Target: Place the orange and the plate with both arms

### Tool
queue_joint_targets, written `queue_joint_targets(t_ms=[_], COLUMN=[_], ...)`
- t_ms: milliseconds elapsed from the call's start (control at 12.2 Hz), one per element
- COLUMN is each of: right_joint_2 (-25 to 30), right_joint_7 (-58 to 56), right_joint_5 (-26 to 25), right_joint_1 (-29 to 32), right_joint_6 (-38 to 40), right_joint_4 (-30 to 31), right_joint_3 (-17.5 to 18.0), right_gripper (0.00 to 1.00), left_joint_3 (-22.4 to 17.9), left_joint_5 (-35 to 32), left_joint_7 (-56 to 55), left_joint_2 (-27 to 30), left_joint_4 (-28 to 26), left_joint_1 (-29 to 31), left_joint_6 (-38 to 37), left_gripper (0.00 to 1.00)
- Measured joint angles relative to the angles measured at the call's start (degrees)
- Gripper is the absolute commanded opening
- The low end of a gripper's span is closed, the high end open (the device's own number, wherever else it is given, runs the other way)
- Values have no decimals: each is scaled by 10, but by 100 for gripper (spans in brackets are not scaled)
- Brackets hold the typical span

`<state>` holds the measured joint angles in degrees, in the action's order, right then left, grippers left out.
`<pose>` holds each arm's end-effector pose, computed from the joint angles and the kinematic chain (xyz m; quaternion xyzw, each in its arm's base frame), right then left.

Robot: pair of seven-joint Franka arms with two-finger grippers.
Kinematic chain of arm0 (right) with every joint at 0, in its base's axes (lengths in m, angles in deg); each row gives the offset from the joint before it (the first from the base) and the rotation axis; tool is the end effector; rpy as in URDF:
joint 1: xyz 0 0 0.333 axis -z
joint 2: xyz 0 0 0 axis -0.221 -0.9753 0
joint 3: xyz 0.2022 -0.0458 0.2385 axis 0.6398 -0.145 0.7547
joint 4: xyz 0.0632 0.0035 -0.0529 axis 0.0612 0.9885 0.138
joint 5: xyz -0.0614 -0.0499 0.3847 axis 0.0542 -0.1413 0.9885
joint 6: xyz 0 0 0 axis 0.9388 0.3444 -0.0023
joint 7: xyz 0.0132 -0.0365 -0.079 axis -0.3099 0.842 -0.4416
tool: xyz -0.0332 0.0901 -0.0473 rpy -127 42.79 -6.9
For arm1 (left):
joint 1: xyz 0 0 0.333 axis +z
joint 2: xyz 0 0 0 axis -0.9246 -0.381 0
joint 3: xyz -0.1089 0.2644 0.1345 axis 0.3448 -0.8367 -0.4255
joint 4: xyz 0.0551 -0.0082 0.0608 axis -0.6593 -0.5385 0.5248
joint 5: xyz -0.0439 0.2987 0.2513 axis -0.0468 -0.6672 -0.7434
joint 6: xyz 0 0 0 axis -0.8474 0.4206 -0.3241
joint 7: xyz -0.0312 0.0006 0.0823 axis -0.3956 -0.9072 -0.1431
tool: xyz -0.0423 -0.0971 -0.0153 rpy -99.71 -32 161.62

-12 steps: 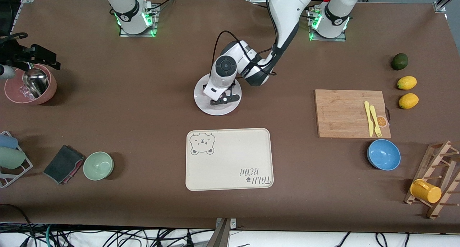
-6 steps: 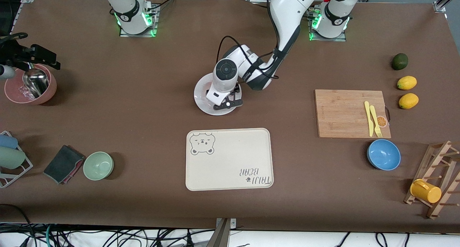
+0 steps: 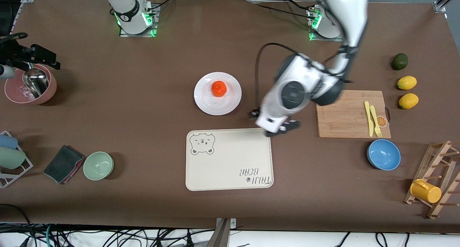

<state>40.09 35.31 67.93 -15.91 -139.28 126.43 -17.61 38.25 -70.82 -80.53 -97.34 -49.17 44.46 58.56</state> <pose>0.5475 -0.0190 0.6101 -0.9980 -0.0293 0.0548 0.0149 0.6189 -0.3109 0.3642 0.9770 0.1659 -0.1315 0.0265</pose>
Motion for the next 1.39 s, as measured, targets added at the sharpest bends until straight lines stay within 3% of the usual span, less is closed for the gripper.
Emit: queue_joint_targets(t_ms=[163, 409, 736, 981, 1226, 1389], right_joint_2=[0, 0, -1, -2, -3, -3], right_joint_7=[0, 0, 0, 0, 0, 0], right_joint_5=[0, 0, 0, 0, 1, 1], right_joint_1=[0, 0, 0, 0, 0, 0], right_joint_6=[0, 0, 0, 0, 0, 0], right_joint_4=[0, 0, 0, 0, 0, 0], right_joint_3=[0, 0, 0, 0, 0, 0], right_gripper=[100, 100, 100, 100, 100, 100], left_joint_3=[-1, -2, -4, -20, -21, -22], left_joint_5=[-2, -8, -65, -65, -67, -70], left_joint_7=[91, 190, 279, 292, 326, 377], left_joint_2=[24, 28, 61, 159, 275, 322], left_joint_4=[0, -2, -3, -38, -111, -171], left_joint_1=[74, 169, 222, 233, 236, 240], left_joint_6=[-56, -83, -88, -79, -71, -70], left_gripper=[100, 100, 100, 100, 100, 100])
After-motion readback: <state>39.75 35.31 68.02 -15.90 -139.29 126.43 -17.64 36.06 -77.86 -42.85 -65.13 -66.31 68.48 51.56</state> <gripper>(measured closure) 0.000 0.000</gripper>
